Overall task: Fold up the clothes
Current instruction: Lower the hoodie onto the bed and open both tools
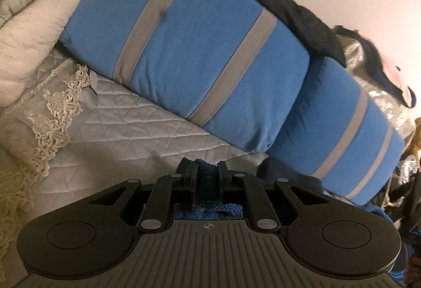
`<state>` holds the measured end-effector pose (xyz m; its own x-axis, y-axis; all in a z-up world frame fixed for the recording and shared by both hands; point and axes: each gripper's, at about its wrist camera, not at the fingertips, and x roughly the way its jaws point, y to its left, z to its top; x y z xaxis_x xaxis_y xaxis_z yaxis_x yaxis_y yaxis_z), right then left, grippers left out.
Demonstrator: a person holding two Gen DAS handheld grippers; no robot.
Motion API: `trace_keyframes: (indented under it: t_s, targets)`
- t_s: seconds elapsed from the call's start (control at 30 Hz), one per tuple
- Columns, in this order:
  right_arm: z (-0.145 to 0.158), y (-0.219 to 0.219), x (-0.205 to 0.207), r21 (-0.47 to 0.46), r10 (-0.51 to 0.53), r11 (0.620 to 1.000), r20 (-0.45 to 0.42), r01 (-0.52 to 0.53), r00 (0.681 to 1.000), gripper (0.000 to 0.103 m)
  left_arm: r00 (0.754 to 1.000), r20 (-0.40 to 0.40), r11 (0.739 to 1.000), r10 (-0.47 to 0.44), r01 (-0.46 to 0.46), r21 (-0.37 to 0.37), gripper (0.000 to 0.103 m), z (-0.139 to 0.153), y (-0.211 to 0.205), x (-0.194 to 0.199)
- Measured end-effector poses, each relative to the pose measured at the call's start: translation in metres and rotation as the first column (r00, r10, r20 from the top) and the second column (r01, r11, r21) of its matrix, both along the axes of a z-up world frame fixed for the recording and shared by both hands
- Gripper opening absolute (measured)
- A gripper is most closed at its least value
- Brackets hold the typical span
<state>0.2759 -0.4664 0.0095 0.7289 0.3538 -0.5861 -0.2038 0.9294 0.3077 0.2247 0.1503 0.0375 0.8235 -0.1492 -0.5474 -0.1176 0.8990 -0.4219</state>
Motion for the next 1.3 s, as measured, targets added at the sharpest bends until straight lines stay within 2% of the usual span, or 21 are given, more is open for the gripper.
trace_keyframes:
  t_s: [0.23,0.47,0.6,0.7,0.73,0.87,0.97,1.0,1.03,1.07,1.1,1.13,1.17,1.3]
  targets:
    - [-0.012,0.009,0.038,-0.035,-0.014,0.999,-0.009,0.014,1.0,0.009,1.0,-0.014,1.0,0.007,-0.007,0.027,0.015,0.0,-0.008,0.035]
    - [-0.027,0.017,0.064,-0.053,-0.022,0.998,-0.028,0.02,0.999,0.009,0.998,-0.056,0.999,0.038,-0.037,0.012,0.015,-0.021,-0.008,0.054]
    - [-0.032,0.021,0.074,-0.068,-0.021,0.998,-0.026,0.019,0.999,0.008,0.997,-0.066,0.999,0.042,-0.041,0.012,0.015,-0.022,-0.008,0.066]
    - [-0.031,0.022,0.083,-0.094,-0.034,0.995,-0.011,0.032,0.999,0.0,0.997,-0.072,0.999,0.04,-0.039,0.018,0.015,-0.02,-0.011,0.076]
    - [-0.03,0.021,0.087,-0.096,-0.039,0.995,-0.011,0.038,0.999,0.0,0.996,-0.079,0.999,0.04,-0.039,0.015,0.015,-0.02,-0.013,0.079]
    - [-0.029,0.016,0.098,-0.078,-0.039,0.996,-0.025,0.037,0.999,0.0,0.996,-0.086,0.997,0.012,-0.005,0.08,0.015,-0.023,-0.028,0.086]
    - [-0.032,0.021,0.094,-0.098,-0.01,0.995,-0.014,0.008,1.0,0.001,0.995,-0.095,0.997,0.026,-0.019,0.073,0.015,-0.028,-0.028,0.087]
    - [-0.034,0.021,0.093,-0.092,0.001,0.996,-0.018,-0.002,1.0,0.004,0.995,-0.097,0.998,0.028,-0.022,0.064,0.015,-0.029,-0.026,0.086]
    - [-0.037,0.02,0.093,-0.082,0.003,0.997,-0.028,-0.005,1.0,0.017,0.995,-0.098,0.998,0.03,-0.025,0.056,0.015,-0.031,-0.024,0.085]
    - [-0.041,0.018,0.093,-0.068,-0.002,0.998,-0.039,0.0,0.999,0.038,0.995,-0.099,0.998,0.029,-0.024,0.051,0.015,-0.032,-0.022,0.084]
    - [-0.044,0.014,0.094,-0.05,-0.008,0.999,-0.051,0.005,0.999,0.047,0.995,-0.099,0.999,0.027,-0.022,0.05,0.015,-0.033,-0.021,0.083]
    - [-0.048,0.01,0.094,-0.024,-0.011,1.0,-0.059,0.009,0.998,0.062,0.995,-0.099,0.999,0.026,-0.021,0.049,0.015,-0.033,-0.02,0.082]
    - [-0.053,0.007,0.096,0.013,-0.004,1.0,-0.067,0.005,0.998,0.069,0.995,-0.099,0.999,0.025,-0.02,0.046,0.015,-0.034,-0.019,0.082]
    - [-0.075,-0.001,0.11,0.118,0.029,0.993,-0.117,-0.015,0.993,0.071,0.994,-0.103,0.999,0.026,-0.022,0.039,0.015,-0.035,-0.018,0.083]
